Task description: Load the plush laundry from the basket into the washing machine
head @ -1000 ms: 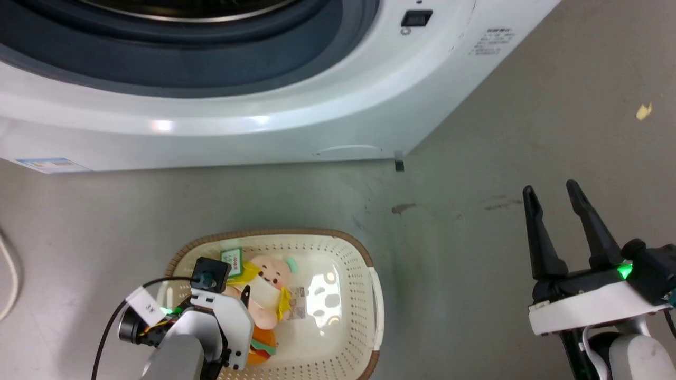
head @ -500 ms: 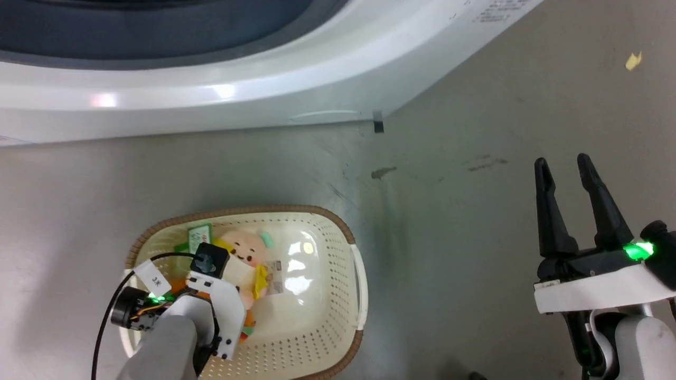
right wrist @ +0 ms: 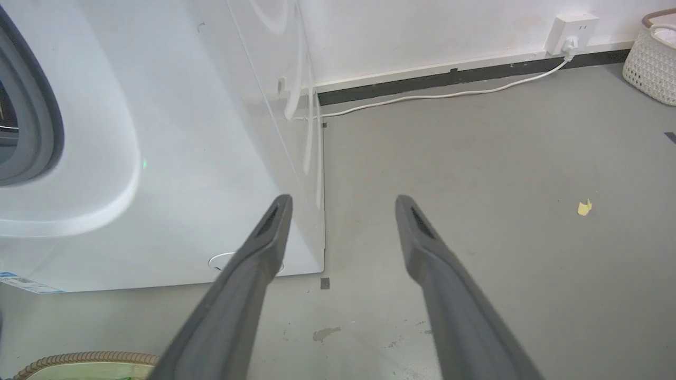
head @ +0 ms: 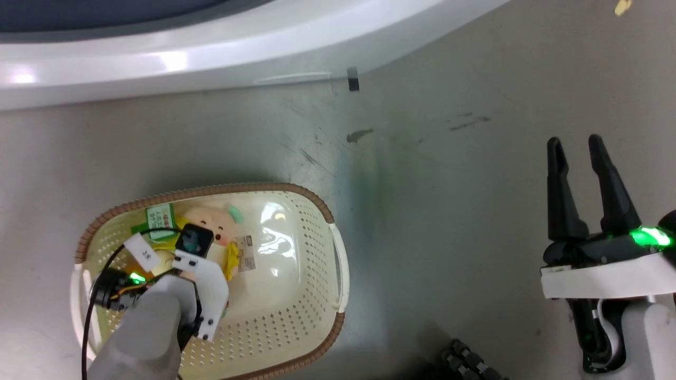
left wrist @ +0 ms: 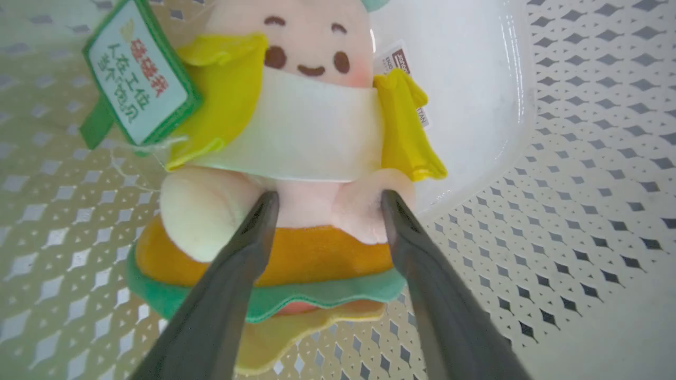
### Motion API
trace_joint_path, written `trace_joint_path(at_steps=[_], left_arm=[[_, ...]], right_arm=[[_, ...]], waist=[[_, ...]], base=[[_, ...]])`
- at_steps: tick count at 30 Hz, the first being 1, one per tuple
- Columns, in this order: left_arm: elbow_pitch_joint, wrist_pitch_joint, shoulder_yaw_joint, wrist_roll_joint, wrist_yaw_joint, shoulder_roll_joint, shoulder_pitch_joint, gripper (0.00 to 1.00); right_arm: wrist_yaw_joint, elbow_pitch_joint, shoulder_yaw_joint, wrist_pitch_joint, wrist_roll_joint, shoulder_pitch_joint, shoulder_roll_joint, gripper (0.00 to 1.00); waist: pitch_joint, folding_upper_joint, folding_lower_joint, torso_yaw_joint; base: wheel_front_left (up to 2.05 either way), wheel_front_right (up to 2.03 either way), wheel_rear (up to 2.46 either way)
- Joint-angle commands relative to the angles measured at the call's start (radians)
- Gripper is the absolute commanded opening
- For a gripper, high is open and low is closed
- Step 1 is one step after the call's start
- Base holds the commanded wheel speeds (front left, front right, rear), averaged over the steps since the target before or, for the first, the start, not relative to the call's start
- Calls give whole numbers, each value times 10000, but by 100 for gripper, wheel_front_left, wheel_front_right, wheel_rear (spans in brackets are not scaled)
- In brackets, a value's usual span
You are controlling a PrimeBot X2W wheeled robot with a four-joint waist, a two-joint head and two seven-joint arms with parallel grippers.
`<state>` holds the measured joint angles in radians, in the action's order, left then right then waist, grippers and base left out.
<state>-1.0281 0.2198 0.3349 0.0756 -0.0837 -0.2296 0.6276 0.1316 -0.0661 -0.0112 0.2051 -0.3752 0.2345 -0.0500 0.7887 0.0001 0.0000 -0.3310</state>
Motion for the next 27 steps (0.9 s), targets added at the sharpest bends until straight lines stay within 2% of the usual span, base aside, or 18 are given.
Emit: trace_joint_path(at_steps=[1, 9, 10, 11, 12, 19, 23, 27], left_arm=[[-253, 84, 64, 76, -43, -5, 309, 100], [-1084, 385, 440, 174, 93, -97, 1083, 100], [-1189, 425, 489, 182, 118, -131, 1163, 81], [-1295, 482, 529, 204, 122, -168, 1228, 32], [-1399, 563, 569, 232, 102, -202, 1276, 0], [-2118, 254, 811, 448, 113, -474, 1434, 0], [-2531, -47, 897, 696, 82, -232, 1318, 0], [-2564, -534, 868, 921, 32, 182, 893, 0]], right_arm=[[-8, -48, -38, 102, -168, 214, -2, 100], [-8, -95, -156, 269, -569, 409, -2, 100], [-8, -105, -168, 290, -607, 432, -2, 100], [-8, -108, -174, 311, -635, 459, -2, 100], [-9, -104, -174, 331, -660, 489, -2, 100], [-9, 10, -127, 476, -944, 837, -2, 100], [-9, 149, -281, 560, -895, 833, -2, 100], [-9, 264, -395, 567, -500, 640, -2, 100]], waist=[[229, -1, 0, -111], [932, -1, 0, -351], [1014, -1, 0, -384], [1091, -1, 0, -417], [1158, -1, 0, -452], [1280, -1, 0, -815], [790, -1, 0, -744], [-350, -1, 0, -403]], base=[[0, 0, 0], [0, 0, 0], [0, 0, 0], [0, 0, 0], [0, 0, 0], [0, 0, 0], [0, 0, 0], [0, 0, 0]])
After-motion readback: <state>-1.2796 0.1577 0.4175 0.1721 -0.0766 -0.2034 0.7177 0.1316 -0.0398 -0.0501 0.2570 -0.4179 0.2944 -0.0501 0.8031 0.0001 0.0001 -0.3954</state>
